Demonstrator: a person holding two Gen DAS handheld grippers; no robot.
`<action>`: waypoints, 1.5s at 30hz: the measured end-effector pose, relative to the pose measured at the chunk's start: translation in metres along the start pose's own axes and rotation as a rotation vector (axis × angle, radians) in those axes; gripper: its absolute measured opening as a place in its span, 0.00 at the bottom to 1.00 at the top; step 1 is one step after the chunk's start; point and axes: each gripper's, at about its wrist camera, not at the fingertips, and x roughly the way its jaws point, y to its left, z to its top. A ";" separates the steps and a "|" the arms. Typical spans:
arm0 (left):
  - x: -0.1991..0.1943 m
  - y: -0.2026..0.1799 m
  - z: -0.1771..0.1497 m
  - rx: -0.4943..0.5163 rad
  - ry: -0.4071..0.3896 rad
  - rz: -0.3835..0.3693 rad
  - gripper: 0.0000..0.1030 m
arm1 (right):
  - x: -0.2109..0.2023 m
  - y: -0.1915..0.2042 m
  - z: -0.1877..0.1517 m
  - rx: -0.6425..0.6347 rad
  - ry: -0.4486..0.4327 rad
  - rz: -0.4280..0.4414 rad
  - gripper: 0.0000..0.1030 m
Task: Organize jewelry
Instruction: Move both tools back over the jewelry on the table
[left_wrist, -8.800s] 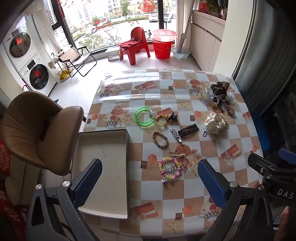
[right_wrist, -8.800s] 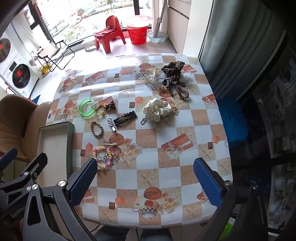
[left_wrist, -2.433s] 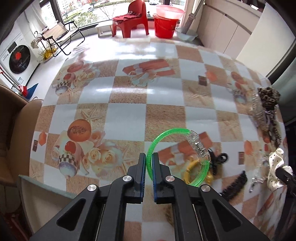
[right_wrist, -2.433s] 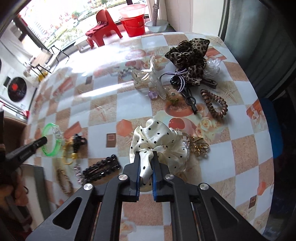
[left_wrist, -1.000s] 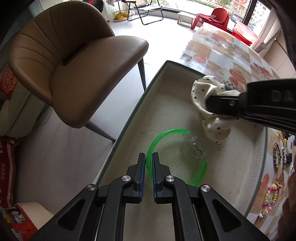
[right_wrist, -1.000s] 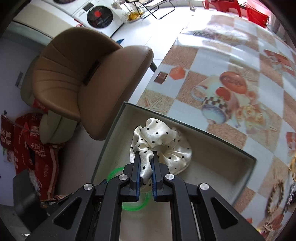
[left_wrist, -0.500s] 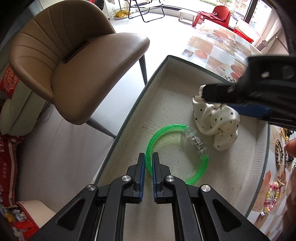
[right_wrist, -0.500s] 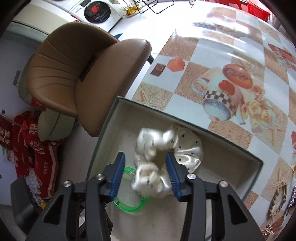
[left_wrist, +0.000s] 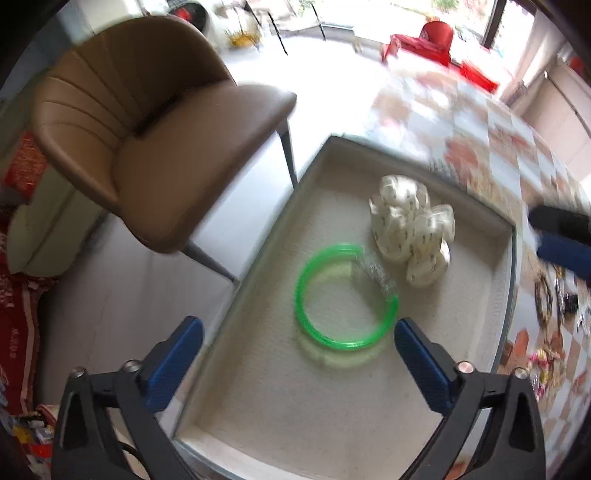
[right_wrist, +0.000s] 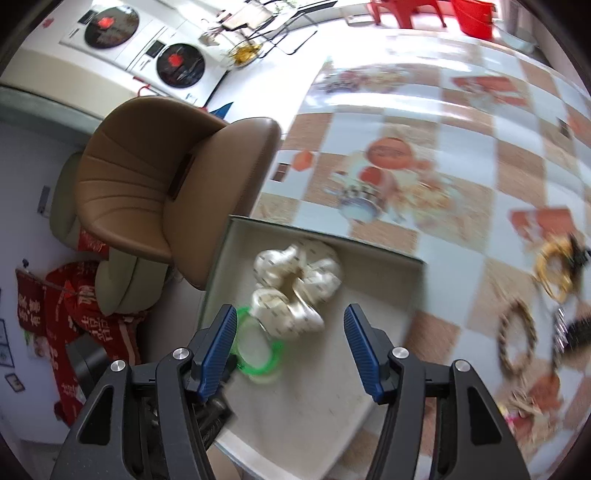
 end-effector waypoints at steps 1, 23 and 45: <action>-0.003 -0.001 0.000 0.014 0.001 -0.008 1.00 | -0.005 -0.003 -0.005 0.008 -0.004 -0.006 0.62; -0.054 -0.123 -0.006 0.399 -0.041 -0.180 1.00 | -0.119 -0.136 -0.133 0.415 -0.115 -0.287 0.81; 0.003 -0.279 0.044 0.463 -0.029 -0.171 1.00 | -0.123 -0.236 -0.057 0.326 -0.123 -0.345 0.81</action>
